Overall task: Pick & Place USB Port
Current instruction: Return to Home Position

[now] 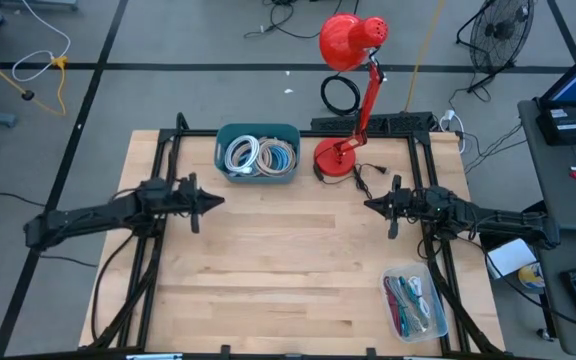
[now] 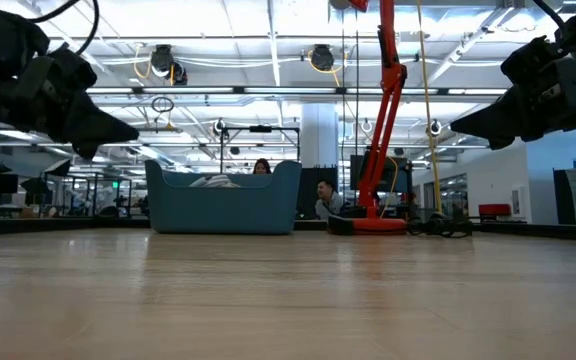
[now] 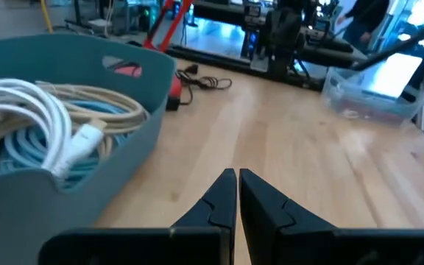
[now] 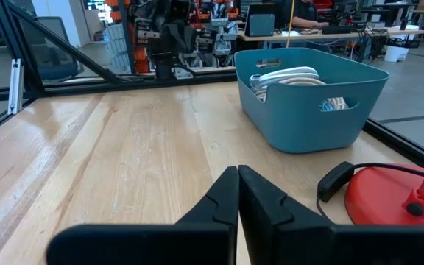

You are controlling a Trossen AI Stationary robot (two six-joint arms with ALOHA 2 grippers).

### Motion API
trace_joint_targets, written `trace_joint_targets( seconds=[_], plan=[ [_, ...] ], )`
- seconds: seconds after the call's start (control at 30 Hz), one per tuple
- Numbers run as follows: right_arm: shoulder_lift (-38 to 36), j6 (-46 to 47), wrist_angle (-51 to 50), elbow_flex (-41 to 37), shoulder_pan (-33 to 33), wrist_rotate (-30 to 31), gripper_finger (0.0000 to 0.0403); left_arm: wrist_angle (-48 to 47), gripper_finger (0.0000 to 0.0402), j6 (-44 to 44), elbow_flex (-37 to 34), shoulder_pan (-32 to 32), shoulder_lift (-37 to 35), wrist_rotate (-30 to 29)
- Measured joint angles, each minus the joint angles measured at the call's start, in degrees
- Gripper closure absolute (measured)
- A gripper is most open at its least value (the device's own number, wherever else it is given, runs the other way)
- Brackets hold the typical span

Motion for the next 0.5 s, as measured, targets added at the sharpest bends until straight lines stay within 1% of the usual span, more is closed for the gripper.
trace_joint_targets(
  seconds=[0.17, 0.33, 0.5],
  plan=[
    [0.0, 0.0, 0.0, 0.0, 0.0, 0.0, 0.0403, -0.8, 0.0382, 0.0, 0.2, 2.4, -3.1, 2.1],
    [0.0, 0.0, 0.0, 0.0, 0.0, 0.0, 0.0403, -0.8, 0.0382, -0.9, 0.2, 2.4, -4.5, 2.2],
    [0.0, 0.0, 0.0, 0.0, 0.0, 0.0, 0.0403, -0.9, 0.0382, -2.4, 0.2, 1.3, -8.7, 1.1]
  ],
)
